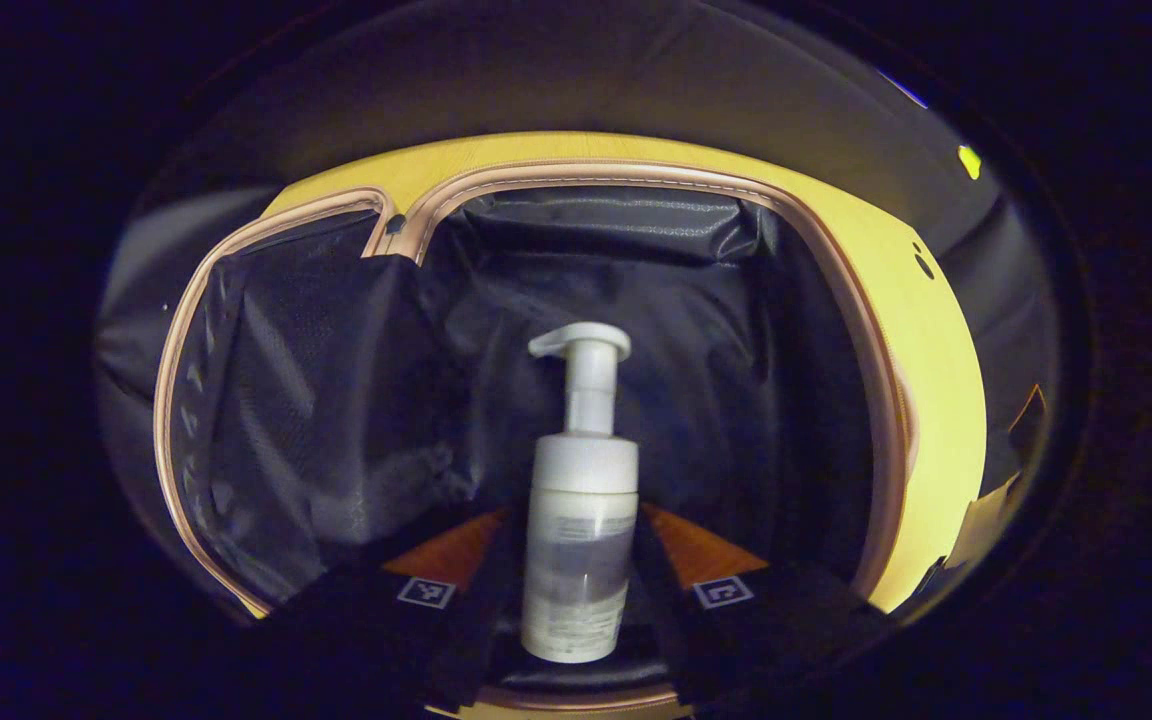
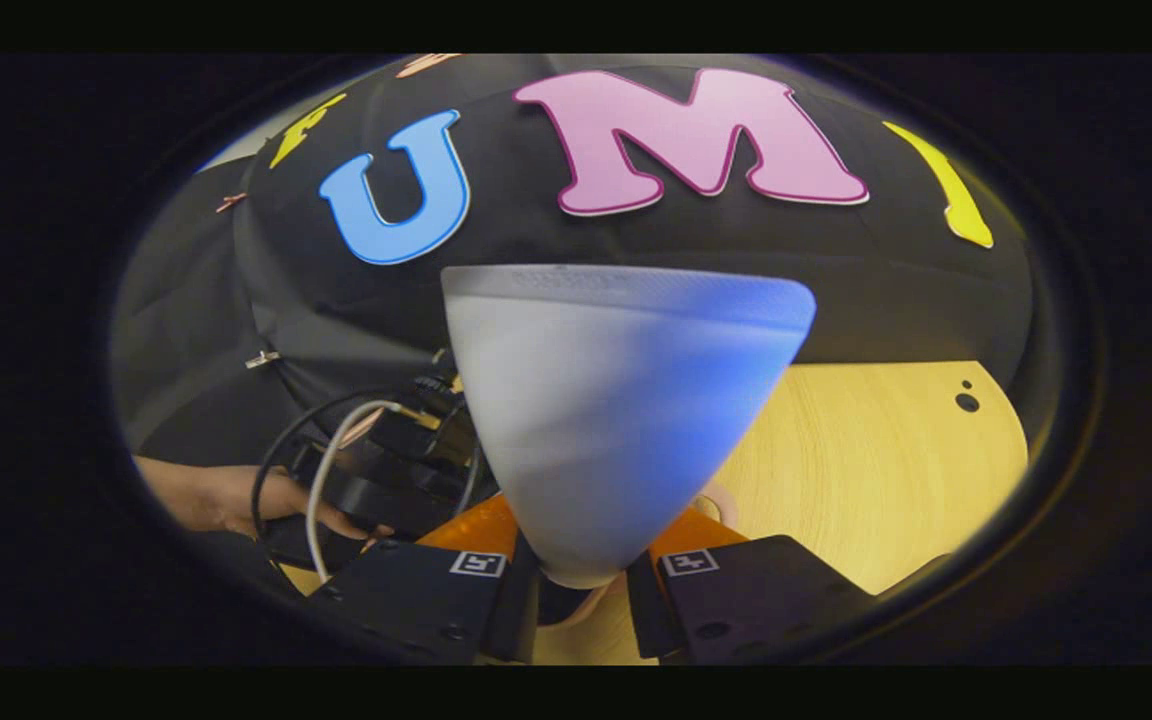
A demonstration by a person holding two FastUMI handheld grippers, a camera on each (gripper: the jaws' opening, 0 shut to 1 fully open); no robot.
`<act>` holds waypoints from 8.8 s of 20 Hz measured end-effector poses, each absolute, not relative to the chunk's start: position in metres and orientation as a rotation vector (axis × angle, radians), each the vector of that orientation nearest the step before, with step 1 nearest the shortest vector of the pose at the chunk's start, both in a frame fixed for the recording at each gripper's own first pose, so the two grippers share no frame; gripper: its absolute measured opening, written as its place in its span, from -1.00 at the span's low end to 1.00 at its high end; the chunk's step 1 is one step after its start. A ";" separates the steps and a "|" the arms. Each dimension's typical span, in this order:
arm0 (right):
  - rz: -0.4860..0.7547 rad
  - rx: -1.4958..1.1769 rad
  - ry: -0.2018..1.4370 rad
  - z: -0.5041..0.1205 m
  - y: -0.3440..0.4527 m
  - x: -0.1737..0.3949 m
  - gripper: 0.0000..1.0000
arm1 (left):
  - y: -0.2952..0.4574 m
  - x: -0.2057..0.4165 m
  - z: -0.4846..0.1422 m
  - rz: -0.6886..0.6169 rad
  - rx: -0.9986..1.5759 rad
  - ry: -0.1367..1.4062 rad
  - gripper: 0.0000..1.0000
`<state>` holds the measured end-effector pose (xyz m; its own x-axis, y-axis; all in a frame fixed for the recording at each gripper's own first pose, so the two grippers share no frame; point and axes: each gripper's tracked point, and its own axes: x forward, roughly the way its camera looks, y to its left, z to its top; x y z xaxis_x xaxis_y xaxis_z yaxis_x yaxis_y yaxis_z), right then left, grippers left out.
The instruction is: First open the suitcase, pack the skin care products into it, and then close the suitcase.
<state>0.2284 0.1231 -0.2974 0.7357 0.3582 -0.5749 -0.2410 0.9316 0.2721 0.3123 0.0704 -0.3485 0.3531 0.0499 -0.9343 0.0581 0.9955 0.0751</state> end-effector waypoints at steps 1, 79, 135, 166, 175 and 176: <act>0.329 0.189 0.682 -0.301 0.123 0.226 -0.17 | 0.072 0.314 -0.334 0.015 0.081 1.152 0.80; 0.080 0.104 0.646 -0.227 0.032 0.125 0.95 | 0.365 0.357 -0.096 0.144 0.171 0.698 -0.78; -0.005 0.127 0.273 -0.055 -0.050 0.004 0.94 | -0.004 0.038 0.092 -0.065 0.105 0.059 0.92; -0.122 0.070 0.185 -0.017 -0.080 0.012 0.95 | 0.009 0.057 0.079 -0.087 0.102 0.080 0.92; -0.118 0.060 0.188 -0.019 -0.077 0.015 0.94 | 0.017 0.064 0.076 -0.073 0.084 0.084 0.92; -0.116 0.058 0.187 -0.018 -0.075 0.016 0.94 | 0.018 0.064 0.077 -0.070 0.085 0.081 0.92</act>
